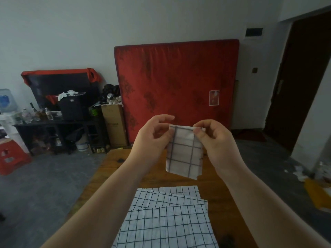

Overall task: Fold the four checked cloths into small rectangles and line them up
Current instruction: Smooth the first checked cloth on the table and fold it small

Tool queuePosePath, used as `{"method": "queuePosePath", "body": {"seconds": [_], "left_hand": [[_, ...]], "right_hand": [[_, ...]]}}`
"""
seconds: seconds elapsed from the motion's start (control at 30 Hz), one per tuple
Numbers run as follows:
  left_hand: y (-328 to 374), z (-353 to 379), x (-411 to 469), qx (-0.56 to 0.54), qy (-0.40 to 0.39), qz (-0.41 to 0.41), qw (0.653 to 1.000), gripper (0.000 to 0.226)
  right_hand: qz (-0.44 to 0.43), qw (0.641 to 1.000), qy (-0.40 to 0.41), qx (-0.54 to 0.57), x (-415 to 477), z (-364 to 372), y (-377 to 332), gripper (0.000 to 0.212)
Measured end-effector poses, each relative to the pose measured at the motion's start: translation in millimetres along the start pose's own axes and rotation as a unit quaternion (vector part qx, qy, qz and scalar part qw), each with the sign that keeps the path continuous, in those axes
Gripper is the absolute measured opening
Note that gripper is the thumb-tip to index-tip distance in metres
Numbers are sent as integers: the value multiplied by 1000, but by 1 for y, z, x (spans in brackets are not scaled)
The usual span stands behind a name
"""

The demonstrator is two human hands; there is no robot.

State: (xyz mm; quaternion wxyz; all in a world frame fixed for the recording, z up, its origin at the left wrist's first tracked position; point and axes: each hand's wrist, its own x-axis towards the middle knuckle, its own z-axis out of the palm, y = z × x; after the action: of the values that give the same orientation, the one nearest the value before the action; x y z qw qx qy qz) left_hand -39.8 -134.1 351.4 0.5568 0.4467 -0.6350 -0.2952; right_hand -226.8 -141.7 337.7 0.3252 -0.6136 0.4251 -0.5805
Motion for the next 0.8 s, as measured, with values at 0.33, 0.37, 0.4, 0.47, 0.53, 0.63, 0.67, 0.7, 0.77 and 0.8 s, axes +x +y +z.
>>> {"method": "queuePosePath", "body": {"seconds": [0.33,0.37,0.4,0.47,0.53,0.63,0.67,0.7,0.77,0.8], "left_hand": [[3,3,4,42,38,2,998,11],[3,4,4,40,40,-1,998,10],[2,4,4,38,42,-3,998,10],[2,5,4,35,43,-5,998,10],[2,7,4,32,40,-3,999,10],[1,10,2,8,36,-27,999,7],[1,10,1,-11,32,-47,998,7],[2,10,0,-34,27,-70,997,9],[2,9,0,-64,23,-111,991,9],[3,9,0,-59,22,-121,991,9]], "right_hand": [[-8,1000,5,-28,-1,3,-5,5],[-9,999,6,-30,-2,3,-6,6],[-8,1000,7,-29,-2,2,-6,7],[6,1000,7,-15,-2,2,-6,7],[28,999,6,16,-2,3,-7,8],[43,999,7,33,-3,3,-8,9],[39,999,9,27,-3,2,-8,9],[34,999,12,22,-4,2,-8,9],[30,999,16,16,-3,0,-6,10],[31,999,15,13,-3,0,-6,10]]}}
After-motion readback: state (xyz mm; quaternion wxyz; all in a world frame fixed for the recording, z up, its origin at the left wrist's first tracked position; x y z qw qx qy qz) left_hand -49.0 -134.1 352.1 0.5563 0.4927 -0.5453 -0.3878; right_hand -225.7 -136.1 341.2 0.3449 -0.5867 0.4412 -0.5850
